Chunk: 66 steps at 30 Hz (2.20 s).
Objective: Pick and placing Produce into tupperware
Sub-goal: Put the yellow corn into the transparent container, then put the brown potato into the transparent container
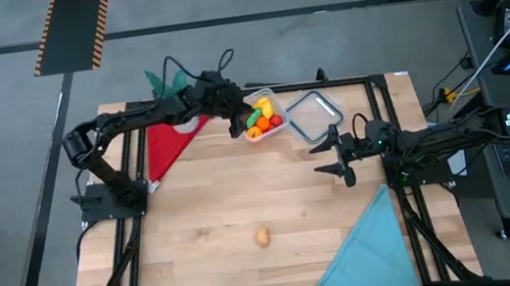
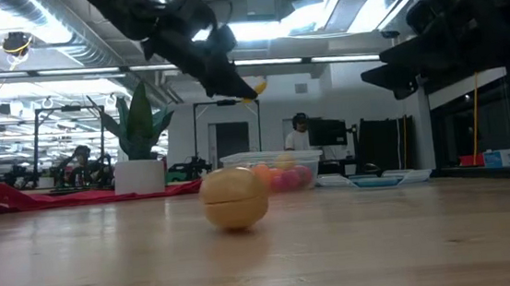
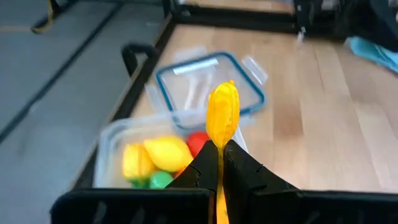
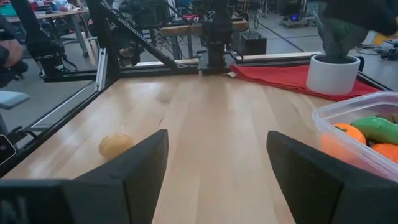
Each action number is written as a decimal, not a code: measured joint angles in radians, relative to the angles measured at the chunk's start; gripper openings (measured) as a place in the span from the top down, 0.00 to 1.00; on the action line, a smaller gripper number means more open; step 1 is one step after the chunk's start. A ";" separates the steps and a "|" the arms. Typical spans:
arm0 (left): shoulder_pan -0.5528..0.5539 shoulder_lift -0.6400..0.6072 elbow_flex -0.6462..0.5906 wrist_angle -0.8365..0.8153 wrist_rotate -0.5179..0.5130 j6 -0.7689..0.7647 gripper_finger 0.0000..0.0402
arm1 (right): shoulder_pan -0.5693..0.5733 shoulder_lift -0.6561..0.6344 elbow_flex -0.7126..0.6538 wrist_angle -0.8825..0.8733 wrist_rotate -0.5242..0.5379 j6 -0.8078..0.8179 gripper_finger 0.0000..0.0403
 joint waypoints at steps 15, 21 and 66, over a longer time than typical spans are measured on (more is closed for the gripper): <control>0.001 0.202 0.179 -0.158 -0.001 0.042 1.00 | 0.001 0.001 0.000 -0.094 0.000 0.051 0.32; 0.001 0.274 0.223 -0.206 -0.002 0.077 1.00 | 0.001 0.001 0.000 -0.098 0.000 0.047 0.32; -0.059 0.243 0.223 -0.265 0.066 0.147 0.70 | 0.001 0.001 0.000 -0.115 0.000 0.085 0.32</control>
